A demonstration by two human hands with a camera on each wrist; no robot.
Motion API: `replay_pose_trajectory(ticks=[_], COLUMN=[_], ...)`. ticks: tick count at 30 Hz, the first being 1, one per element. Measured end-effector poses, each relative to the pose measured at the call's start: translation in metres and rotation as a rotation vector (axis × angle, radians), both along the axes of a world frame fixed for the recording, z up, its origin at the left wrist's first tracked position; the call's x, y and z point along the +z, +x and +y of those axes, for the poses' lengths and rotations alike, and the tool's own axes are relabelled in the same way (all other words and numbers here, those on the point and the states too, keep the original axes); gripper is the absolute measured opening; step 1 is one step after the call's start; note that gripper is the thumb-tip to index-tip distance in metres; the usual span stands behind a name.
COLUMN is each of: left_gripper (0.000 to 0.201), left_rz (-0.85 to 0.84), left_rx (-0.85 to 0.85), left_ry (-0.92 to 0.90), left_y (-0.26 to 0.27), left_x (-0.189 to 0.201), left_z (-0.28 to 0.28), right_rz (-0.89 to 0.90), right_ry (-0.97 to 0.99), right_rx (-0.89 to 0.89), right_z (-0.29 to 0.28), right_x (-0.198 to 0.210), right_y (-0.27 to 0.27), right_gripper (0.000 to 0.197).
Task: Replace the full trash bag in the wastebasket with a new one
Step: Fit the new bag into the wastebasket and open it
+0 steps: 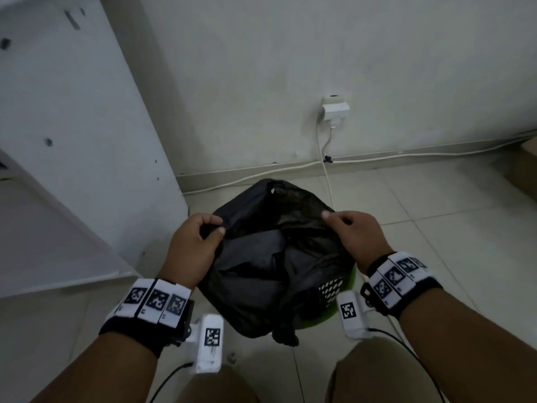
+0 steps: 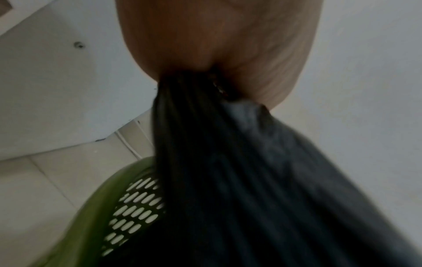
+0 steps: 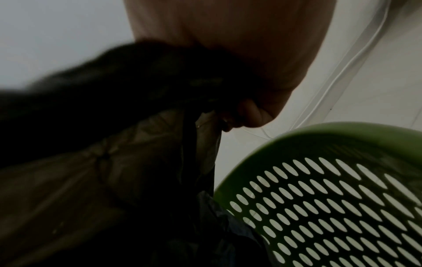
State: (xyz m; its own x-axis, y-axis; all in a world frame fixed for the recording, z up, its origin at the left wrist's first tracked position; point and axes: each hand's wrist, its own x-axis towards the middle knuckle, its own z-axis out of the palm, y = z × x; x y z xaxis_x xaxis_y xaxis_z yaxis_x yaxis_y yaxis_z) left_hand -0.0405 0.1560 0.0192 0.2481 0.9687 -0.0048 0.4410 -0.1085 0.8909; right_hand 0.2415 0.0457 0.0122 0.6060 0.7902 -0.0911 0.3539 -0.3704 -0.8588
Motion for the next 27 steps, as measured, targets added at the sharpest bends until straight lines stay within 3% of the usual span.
replay_pose_trajectory(ticks=[2, 6, 15, 19, 21, 23, 27], left_gripper=[0.017, 0.054, 0.07, 0.103, 0.115, 0.11, 0.093], left_rz=[0.129, 0.304, 0.467, 0.654, 0.76, 0.819, 0.751], left_rx=[-0.033, -0.127, -0.217, -0.272, -0.335, -0.38, -0.355], left_ry=[0.062, 0.074, -0.013, -0.169, -0.271, -0.385, -0.526], left_y=[0.0, 0.01, 0.056, 0.063, 0.063, 0.063, 0.056], left_x=[-0.012, -0.021, -0.033, -0.046, -0.057, -0.061, -0.067], left_z=[0.01, 0.04, 0.111, 0.129, 0.134, 0.131, 0.116], right_rz=[-0.143, -0.304, -0.391, -0.459, -0.38, -0.302, -0.108], right_ry=[-0.041, -0.106, -0.439, -0.678, -0.773, -0.835, -0.868], right_rx=[0.013, 0.015, 0.129, 0.18, 0.231, 0.235, 0.152], right_z=[0.006, 0.027, 0.091, 0.109, 0.113, 0.112, 0.094], right_x=[-0.007, -0.008, -0.021, -0.029, -0.033, -0.036, -0.038], right_y=[0.002, 0.012, 0.063, 0.072, 0.075, 0.076, 0.078], right_gripper=[0.018, 0.039, 0.059, 0.051, 0.043, 0.042, 0.07])
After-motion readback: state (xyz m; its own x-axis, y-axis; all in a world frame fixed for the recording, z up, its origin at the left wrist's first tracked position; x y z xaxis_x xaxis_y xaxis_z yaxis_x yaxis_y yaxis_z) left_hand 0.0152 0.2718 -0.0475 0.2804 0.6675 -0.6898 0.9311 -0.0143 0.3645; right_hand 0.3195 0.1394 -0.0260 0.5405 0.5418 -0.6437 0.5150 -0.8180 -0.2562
